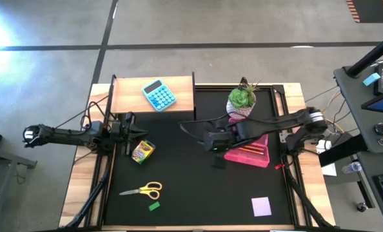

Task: Pack school essentials
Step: Put the green pen into the pink supply box

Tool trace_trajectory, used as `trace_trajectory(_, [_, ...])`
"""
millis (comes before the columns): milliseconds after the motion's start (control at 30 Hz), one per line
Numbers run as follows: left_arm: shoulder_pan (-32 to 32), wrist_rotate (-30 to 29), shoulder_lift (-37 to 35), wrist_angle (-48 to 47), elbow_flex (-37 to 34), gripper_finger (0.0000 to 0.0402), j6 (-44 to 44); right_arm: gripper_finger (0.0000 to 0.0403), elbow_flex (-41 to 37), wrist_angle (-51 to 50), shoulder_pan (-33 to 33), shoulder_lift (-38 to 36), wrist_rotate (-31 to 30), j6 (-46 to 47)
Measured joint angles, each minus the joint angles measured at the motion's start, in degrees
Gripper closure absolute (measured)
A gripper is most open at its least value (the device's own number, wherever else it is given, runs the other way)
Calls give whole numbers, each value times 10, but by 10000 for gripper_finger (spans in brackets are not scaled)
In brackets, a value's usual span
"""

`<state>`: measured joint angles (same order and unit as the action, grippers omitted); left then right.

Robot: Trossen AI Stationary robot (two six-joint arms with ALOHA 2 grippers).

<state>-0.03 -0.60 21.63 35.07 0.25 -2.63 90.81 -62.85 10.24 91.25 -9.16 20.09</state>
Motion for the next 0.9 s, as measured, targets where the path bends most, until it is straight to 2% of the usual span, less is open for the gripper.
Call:
trace_trajectory(367, [0, 0, 0, 0, 0, 402, 0, 382, -264, 6, 0, -198, 0, 100])
trace_trajectory(467, [0, 0, 0, 0, 0, 402, 0, 382, -327, 33, 0, -236, 0, 101])
trace_trajectory(700, [0, 0, 0, 0, 0, 402, 0, 381, -436, 96, 0, -266, 0, 101])
trace_trajectory(900, [0, 0, 0, 0, 0, 402, 0, 381, -481, 142, 0, -265, 0, 99])
